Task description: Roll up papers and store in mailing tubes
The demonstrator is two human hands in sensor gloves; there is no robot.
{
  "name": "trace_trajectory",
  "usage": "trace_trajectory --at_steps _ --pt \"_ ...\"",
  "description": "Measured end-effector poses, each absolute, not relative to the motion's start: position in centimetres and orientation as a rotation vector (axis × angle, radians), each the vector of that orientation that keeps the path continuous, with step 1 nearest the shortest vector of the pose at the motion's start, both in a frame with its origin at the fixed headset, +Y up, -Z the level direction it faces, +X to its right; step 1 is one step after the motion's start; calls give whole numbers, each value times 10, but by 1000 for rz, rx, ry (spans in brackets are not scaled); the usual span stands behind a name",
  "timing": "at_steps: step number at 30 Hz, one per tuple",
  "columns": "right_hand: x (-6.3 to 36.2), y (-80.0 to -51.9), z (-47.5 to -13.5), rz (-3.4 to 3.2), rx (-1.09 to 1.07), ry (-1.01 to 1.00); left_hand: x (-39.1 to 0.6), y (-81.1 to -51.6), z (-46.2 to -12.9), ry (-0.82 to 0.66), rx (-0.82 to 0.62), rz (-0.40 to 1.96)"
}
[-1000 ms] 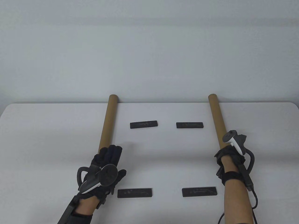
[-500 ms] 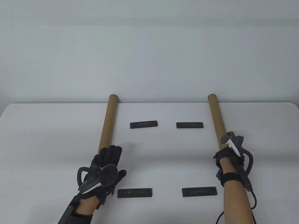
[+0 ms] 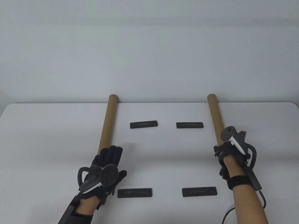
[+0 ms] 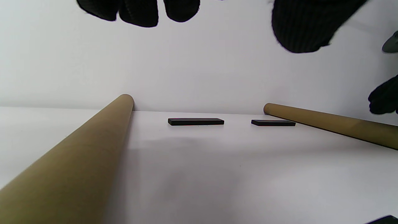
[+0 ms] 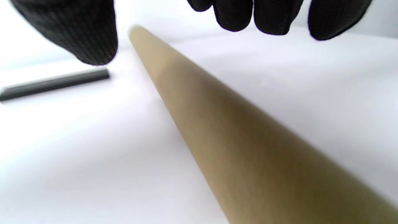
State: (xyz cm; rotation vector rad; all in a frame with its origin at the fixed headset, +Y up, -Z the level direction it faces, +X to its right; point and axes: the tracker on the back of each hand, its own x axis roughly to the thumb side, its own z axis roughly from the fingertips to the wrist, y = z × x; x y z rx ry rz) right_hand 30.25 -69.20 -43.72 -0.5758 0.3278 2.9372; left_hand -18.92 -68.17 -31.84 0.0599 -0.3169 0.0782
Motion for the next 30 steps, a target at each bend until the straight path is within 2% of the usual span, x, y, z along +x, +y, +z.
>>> trace_trajectory --at_steps 3,4,7,10,12,13,14,15,16,17,18,30 --pt "286 -665 -418 2975 -402 184 -189 -681 -318 -320 63 80" --pt "274 -652 -404 2960 -267 114 -188 -681 -318 -322 64 82" --pt "248 -634 -371 2937 -51 17 -188 -682 -318 -327 63 77" --pt "222 -625 -334 2894 190 -168 -187 -682 -317 -335 69 81" --pt "208 -630 -311 2847 385 -340 -187 -683 -318 -339 69 85" --pt "203 -636 -298 2796 511 -504 -186 -683 -318 -343 67 85" --pt "199 -649 -286 2683 672 -774 -186 -683 -318 -345 67 84" --pt "194 -651 -279 2635 743 -913 -187 -683 -318 -350 74 88" --pt "189 -654 -275 2719 878 -794 -186 -682 -319 -358 72 97" --pt "186 -657 -272 2746 922 -746 -187 -681 -318 -359 76 104" --pt "184 -660 -270 2770 942 -786 -186 -680 -317 -358 92 115" --pt "197 -669 -278 2765 852 -668 -167 -684 -313 -405 98 82"
